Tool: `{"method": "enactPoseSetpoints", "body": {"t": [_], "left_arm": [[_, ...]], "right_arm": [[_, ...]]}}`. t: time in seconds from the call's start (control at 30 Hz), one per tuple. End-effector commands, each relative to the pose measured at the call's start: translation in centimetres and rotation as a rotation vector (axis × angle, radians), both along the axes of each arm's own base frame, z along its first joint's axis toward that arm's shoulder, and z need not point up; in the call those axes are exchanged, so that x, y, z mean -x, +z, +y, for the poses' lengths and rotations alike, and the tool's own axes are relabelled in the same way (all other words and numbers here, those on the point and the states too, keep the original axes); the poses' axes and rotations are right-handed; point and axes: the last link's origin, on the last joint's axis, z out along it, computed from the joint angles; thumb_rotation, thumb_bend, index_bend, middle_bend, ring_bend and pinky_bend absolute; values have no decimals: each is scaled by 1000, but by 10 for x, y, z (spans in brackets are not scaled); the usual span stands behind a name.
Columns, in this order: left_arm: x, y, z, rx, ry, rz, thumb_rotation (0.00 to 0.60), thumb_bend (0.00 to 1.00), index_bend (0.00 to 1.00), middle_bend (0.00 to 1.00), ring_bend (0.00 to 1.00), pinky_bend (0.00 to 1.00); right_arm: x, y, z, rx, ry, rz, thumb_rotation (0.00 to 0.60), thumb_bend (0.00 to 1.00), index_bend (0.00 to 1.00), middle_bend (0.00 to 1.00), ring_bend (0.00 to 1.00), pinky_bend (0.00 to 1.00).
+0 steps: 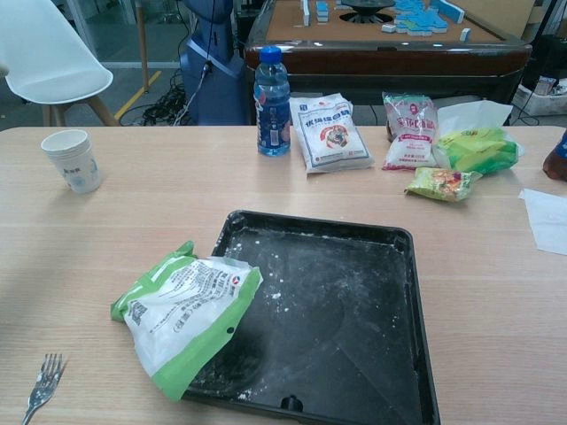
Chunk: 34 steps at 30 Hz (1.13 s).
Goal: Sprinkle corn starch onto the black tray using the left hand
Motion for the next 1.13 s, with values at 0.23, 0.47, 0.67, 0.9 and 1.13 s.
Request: {"method": "enactPoseSetpoints", "body": {"t": [0.23, 0.47, 0.67, 0.9, 1.13], "left_arm": [[58, 11, -19, -161, 223, 90, 600, 189, 0, 0, 44, 247], [80, 12, -40, -215, 295, 137, 600, 188, 0, 0, 44, 245], [86, 11, -59, -220, 328, 117, 600, 189, 0, 0, 44, 227], [80, 10, -73, -218, 303, 88, 600, 188, 0, 0, 44, 205], [74, 10, -79, -221, 273, 76, 600, 189, 0, 0, 44, 190]], "right_arm": [[-3, -4, -4, -34, 2, 9, 600, 144, 442, 338, 155, 157], [-3, -12, -7, -73, 6, 16, 600, 143, 442, 338, 155, 157], [-4, -18, -5, -115, 25, 17, 600, 143, 442, 338, 155, 157], [-10, -23, -4, -154, 118, 16, 600, 143, 442, 344, 155, 157], [-16, -26, -1, -163, 189, 26, 600, 144, 442, 355, 155, 157]]}}
